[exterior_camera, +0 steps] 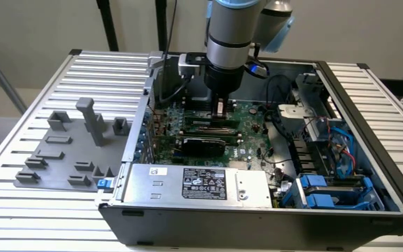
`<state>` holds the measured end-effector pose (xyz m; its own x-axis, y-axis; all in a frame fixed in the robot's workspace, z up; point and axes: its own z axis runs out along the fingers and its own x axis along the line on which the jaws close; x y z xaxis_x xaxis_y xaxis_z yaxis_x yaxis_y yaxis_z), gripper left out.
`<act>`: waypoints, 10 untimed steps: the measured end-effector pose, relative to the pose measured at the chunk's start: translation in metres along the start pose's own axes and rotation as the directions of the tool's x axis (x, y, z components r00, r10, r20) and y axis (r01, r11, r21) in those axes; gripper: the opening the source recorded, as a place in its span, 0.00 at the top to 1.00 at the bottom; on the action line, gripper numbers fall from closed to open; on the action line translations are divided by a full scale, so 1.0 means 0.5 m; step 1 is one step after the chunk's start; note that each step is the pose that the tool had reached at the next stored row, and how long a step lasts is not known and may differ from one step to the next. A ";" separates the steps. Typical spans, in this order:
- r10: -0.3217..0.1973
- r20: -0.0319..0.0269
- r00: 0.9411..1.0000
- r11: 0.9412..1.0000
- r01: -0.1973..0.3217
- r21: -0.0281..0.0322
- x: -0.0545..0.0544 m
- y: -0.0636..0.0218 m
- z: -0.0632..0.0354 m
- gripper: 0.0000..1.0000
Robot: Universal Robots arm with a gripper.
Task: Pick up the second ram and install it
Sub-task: 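Insert the second ram into the second slot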
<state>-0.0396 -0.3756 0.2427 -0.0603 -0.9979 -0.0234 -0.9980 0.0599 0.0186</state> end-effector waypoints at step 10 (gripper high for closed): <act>0.001 0.000 1.000 1.000 -0.001 0.000 0.000 0.000 0.007 0.86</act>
<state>-0.0396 -0.3756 0.2393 -0.0609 -0.9979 -0.0233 -0.9980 0.0605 0.0186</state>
